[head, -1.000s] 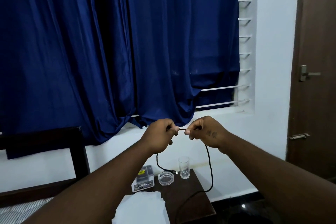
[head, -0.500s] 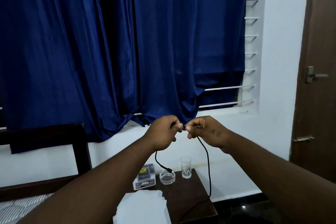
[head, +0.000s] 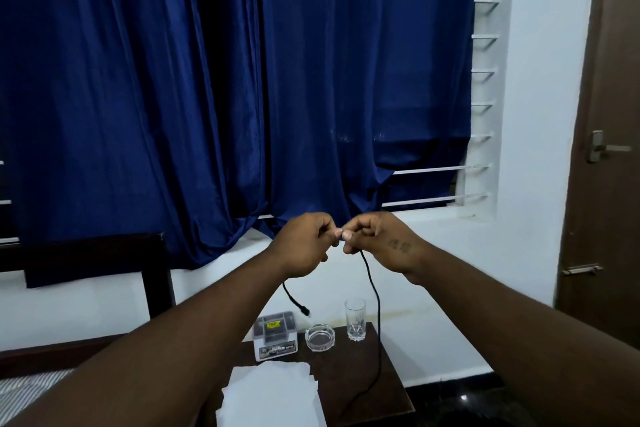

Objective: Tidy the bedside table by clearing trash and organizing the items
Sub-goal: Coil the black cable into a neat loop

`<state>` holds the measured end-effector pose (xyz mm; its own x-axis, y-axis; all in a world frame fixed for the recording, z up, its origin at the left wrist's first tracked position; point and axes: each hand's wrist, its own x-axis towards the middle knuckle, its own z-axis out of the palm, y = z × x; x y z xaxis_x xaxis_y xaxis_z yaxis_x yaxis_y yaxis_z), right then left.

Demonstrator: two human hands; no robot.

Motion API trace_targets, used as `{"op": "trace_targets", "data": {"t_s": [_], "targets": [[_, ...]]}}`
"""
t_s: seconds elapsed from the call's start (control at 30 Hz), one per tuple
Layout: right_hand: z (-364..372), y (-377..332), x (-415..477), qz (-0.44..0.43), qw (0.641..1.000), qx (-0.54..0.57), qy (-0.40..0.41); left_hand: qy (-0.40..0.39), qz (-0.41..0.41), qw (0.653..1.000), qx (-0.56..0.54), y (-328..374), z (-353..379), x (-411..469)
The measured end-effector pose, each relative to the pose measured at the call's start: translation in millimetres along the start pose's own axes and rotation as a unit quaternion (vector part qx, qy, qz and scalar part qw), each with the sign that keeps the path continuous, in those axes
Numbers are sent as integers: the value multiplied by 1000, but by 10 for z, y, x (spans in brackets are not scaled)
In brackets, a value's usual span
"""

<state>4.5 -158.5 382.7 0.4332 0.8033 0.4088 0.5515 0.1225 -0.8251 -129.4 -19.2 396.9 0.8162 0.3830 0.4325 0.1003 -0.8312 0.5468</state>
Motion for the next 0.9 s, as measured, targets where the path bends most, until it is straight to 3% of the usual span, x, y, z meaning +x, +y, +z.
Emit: {"op": "trace_targets", "data": {"t_s": [0.2, 0.4, 0.57, 0.77, 0.9], "targets": [[4, 26, 68, -2, 999, -20, 32, 5, -10, 1000, 8, -57, -106, -43], [93, 24, 100, 8, 1000, -5, -20, 10, -1, 1000, 22, -43, -105, -47], [80, 67, 115, 7, 1000, 10, 27, 15, -11, 1000, 7, -145, -122, -47], [125, 47, 116, 17, 999, 11, -24, 12, -11, 1000, 2, -189, -101, -48], [187, 57, 145, 0, 1000, 20, 2, 13, -6, 1000, 8, -169, -116, -38]]}}
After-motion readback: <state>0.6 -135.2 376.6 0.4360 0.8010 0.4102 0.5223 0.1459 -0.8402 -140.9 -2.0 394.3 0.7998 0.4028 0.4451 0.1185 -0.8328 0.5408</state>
